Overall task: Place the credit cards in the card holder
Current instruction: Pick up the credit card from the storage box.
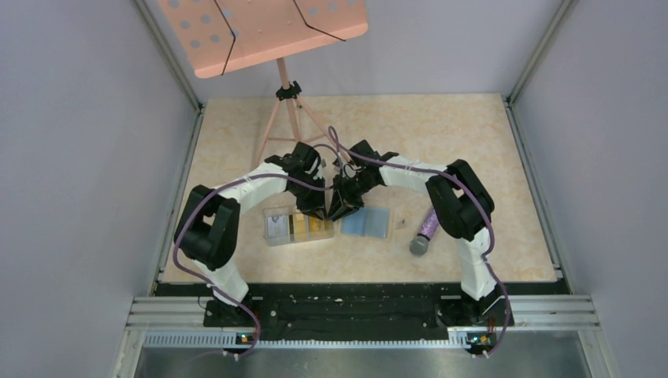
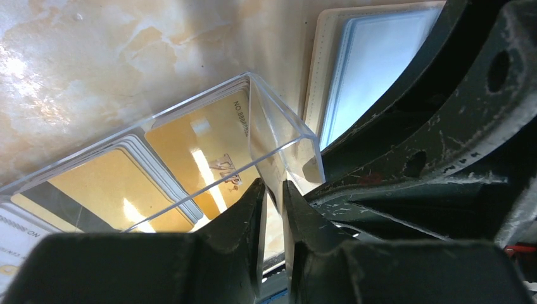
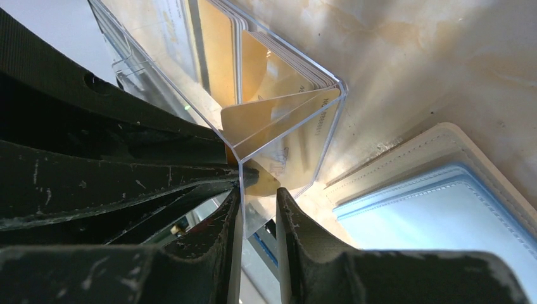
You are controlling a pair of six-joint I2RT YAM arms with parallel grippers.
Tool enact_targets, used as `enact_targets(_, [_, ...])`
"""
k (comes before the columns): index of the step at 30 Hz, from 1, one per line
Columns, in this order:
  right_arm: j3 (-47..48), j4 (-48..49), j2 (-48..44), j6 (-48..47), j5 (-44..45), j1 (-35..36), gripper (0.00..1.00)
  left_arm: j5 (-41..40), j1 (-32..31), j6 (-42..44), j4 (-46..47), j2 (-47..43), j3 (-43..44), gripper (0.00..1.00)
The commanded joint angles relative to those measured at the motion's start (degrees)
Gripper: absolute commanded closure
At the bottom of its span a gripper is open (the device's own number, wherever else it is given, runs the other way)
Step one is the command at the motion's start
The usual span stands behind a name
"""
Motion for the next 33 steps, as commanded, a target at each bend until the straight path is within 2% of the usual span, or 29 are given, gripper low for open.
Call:
enact_targets(1, [-0.9, 2.0, -0.9, -1.2, 1.1, 1.1, 0.82, 1.5, -0.8, -1.1, 1.5, 0.3, 1.1, 0.78])
enact_targets(4, [-0.8, 2.0, -1.0, -1.1, 1.1, 1.1, 0.82, 0.3, -0.8, -0.7, 0.6, 0.8, 0.6, 0.82])
enact_targets(7, [-0.5, 2.0, -1.4, -1.2, 1.1, 1.1, 0.82, 0.5, -0.8, -0.9, 0.7, 0.1, 0.6, 1.0])
enact_targets(14, [0.1, 2.0, -4.4, -1.6, 2.6, 0.9, 0.75, -1.0, -0.8, -1.5, -0.9, -4.2, 2.2, 1.0])
enact_targets(19, [-0.9, 3.0, -9.5, -2.5, 6.8, 0.2, 0.57, -3.3, -0.8, -0.9, -2.3, -9.9, 2.1, 1.0])
enact_targets(24, [-4.7, 5.8, -14.5, -2.2, 8.5, -1.8, 0.48, -6.0, -0.8, 1.5, -2.5, -16.6, 1.0, 1.0])
enact_targets(28, [-8.8, 6.7, -17.3, -2.1, 9.0, -4.2, 0.44, -3.9, -0.8, 1.9, 2.6, -21.5, -1.8, 1.0])
enact_targets(33, [-15.2, 7.0, -20.3, -2.7, 9.3, -8.0, 0.43, 7.0, -0.8, -3.8, 16.5, -23.3, -7.1, 1.0])
